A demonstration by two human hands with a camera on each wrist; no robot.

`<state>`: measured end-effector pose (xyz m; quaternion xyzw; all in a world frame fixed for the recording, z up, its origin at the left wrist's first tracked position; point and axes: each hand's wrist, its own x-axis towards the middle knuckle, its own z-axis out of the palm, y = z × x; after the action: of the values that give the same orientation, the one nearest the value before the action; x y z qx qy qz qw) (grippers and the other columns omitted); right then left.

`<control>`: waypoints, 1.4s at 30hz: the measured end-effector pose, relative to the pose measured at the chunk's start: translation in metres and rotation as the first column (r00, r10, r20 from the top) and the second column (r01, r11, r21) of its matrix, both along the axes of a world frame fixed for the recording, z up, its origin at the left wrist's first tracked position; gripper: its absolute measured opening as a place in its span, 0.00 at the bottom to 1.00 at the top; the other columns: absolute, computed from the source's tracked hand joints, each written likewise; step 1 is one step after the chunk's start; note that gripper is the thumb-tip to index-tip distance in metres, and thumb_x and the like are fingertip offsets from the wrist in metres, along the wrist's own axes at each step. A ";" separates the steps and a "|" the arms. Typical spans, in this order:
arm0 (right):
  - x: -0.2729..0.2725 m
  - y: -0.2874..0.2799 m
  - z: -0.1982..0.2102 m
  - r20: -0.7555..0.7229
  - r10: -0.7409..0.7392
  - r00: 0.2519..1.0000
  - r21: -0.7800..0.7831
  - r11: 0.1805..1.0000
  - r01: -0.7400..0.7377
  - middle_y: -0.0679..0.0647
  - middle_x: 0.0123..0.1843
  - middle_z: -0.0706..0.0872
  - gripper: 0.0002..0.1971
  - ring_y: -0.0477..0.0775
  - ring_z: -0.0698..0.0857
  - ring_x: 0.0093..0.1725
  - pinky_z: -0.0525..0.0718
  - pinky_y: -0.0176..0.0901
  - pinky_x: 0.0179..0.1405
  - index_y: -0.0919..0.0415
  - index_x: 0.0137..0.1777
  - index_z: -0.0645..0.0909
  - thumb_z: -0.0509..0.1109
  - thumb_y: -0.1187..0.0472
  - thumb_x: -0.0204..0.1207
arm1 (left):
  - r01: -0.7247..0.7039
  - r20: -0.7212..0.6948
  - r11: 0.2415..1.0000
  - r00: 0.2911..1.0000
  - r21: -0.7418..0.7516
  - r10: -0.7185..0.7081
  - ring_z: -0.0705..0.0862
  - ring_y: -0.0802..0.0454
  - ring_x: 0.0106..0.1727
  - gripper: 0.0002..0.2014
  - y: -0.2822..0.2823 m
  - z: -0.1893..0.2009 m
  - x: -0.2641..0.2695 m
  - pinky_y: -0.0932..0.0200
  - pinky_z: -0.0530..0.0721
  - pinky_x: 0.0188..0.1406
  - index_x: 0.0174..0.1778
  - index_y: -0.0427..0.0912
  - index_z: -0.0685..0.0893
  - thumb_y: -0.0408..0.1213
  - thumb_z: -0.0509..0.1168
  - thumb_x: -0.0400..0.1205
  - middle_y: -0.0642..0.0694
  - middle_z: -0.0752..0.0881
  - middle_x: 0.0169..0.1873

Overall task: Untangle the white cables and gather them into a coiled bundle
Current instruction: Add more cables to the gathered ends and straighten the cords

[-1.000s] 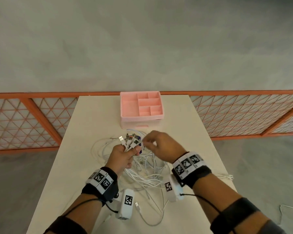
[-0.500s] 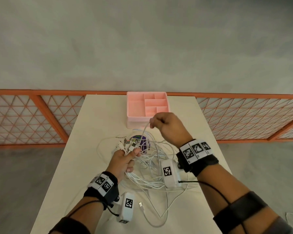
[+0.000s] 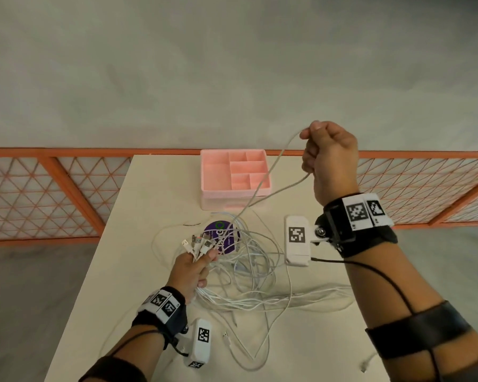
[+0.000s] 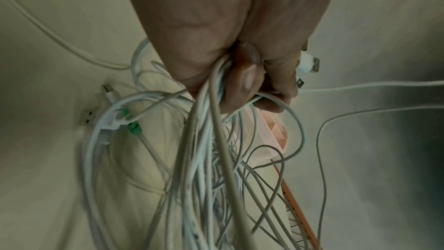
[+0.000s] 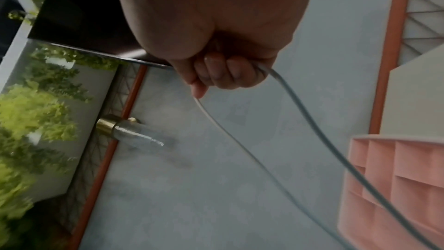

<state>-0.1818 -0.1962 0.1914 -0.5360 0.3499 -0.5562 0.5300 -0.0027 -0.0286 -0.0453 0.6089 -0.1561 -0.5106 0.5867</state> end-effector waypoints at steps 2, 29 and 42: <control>-0.008 -0.009 -0.012 -0.024 -0.126 0.992 0.020 0.992 0.127 0.50 0.22 0.72 0.14 0.50 0.67 0.22 0.65 0.37 0.21 0.64 0.38 0.81 0.61 0.64 0.85 | -0.035 -0.020 0.999 0.999 -0.012 0.034 0.62 0.59 0.20 0.07 0.000 0.005 0.002 0.66 0.63 0.16 0.45 0.36 0.87 0.37 0.71 0.83 0.43 0.87 0.38; 0.039 0.049 -0.091 -0.820 0.309 0.482 0.039 0.870 -0.492 0.40 0.18 0.78 0.15 0.36 0.77 0.22 0.68 0.28 0.25 0.64 0.38 0.87 0.64 0.60 0.84 | 0.077 -0.072 0.977 0.993 -0.198 -0.093 0.60 0.59 0.20 0.13 -0.018 0.045 -0.002 0.66 0.61 0.17 0.52 0.34 0.89 0.40 0.72 0.80 0.44 0.88 0.42; 0.012 0.026 -0.079 -0.556 0.236 0.797 0.063 0.968 -0.243 0.42 0.20 0.75 0.17 0.51 0.70 0.24 0.69 0.40 0.29 0.57 0.32 0.83 0.63 0.64 0.83 | 0.106 0.102 0.994 0.989 0.020 -0.107 0.63 0.56 0.19 0.07 -0.009 0.015 -0.003 0.65 0.64 0.18 0.39 0.40 0.90 0.38 0.73 0.81 0.38 0.88 0.39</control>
<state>-0.1695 -0.1706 0.1122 -0.7178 0.4158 -0.3057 0.4673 -0.0061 -0.0375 -0.0302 0.6295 -0.2146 -0.5103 0.5452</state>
